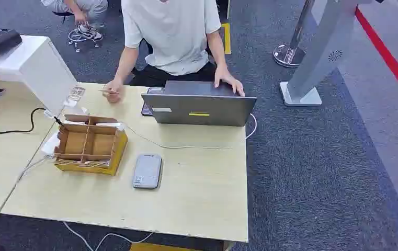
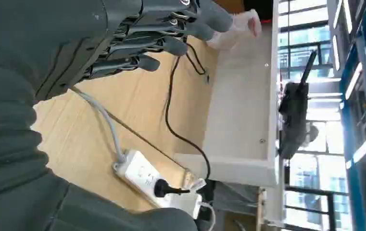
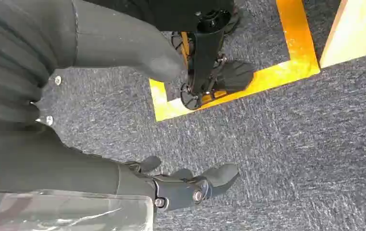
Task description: Pass the card to the sensor for recognition and then transmit it.
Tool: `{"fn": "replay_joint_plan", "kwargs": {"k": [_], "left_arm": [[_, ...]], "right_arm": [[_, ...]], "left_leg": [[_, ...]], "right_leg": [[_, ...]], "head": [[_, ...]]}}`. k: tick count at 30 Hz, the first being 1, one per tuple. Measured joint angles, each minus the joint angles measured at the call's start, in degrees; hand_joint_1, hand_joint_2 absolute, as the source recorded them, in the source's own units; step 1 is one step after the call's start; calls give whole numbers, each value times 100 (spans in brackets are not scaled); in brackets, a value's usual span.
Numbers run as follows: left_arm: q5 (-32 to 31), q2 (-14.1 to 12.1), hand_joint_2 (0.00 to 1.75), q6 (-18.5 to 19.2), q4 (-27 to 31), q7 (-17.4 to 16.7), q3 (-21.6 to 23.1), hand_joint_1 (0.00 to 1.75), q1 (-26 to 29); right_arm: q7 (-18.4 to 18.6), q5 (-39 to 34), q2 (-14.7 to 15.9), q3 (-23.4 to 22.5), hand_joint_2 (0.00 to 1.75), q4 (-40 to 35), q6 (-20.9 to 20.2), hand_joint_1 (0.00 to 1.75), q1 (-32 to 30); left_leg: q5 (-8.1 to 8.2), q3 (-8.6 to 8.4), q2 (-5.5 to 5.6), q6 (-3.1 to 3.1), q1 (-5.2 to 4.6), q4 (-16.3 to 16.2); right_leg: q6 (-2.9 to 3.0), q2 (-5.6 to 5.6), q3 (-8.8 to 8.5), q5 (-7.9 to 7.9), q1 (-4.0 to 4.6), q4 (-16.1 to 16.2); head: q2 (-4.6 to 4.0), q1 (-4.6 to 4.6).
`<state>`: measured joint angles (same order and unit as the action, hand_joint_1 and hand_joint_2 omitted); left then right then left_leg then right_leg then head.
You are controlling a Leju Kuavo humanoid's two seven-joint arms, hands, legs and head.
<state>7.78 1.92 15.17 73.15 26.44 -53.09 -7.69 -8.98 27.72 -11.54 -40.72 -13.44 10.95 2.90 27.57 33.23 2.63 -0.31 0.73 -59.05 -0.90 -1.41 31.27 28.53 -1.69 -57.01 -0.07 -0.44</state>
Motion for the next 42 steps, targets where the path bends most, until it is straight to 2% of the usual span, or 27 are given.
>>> {"fn": "replay_joint_plan", "kwargs": {"k": [16, 21, 28, 29, 30, 42], "left_arm": [[-2590, -887, 175, -1083, -660, -915, 1538, 0, -812], [-3202, -1108, 175, -1318, -815, -1150, 1928, 0, -989], [-4511, -1519, 175, -1768, -1012, -1694, 2713, 0, -1351], [-4660, -1565, 175, -1814, -1023, -1755, 2807, 51, -1380], [-4846, -1615, 175, -1869, -1034, -1819, 2925, 175, -1414], [-6835, -2197, 175, -2516, -1034, -2717, 4201, 175, -1683]], "right_arm": [[149, 225, 0, 0, 175, 46, -2, 0, 81], [186, 291, 0, 4, 175, 52, 0, 0, 96], [210, 417, 0, 28, 175, 55, 18, 0, 140], [212, 431, 0, 31, 175, 55, 24, 0, 142], [216, 446, 0, 35, 175, 55, 26, 0, 144], [234, 737, 0, 120, 175, 96, 103, 0, 174]], "left_leg": [[-2, 1, -5, -3, 1, 0], [-2, 0, -8, -3, 1, -1], [-4, 2, -9, -6, 4, -1], [-4, 2, -9, -6, 4, -1], [-4, 2, -10, -6, 4, -1], [-6, 2, -12, -9, 5, -1]], "right_leg": [[1, -8, 2, -1, 1, -1], [2, -12, 5, -2, 1, -1], [5, -13, 6, -4, 4, -2], [5, -14, 7, -4, 4, -2], [6, -14, 7, -4, 4, -2], [7, -17, 8, -6, 4, -3]], "head": [[0, 2], [0, 0], [0, 0], [0, 2], [0, 0], [0, 0]]}}
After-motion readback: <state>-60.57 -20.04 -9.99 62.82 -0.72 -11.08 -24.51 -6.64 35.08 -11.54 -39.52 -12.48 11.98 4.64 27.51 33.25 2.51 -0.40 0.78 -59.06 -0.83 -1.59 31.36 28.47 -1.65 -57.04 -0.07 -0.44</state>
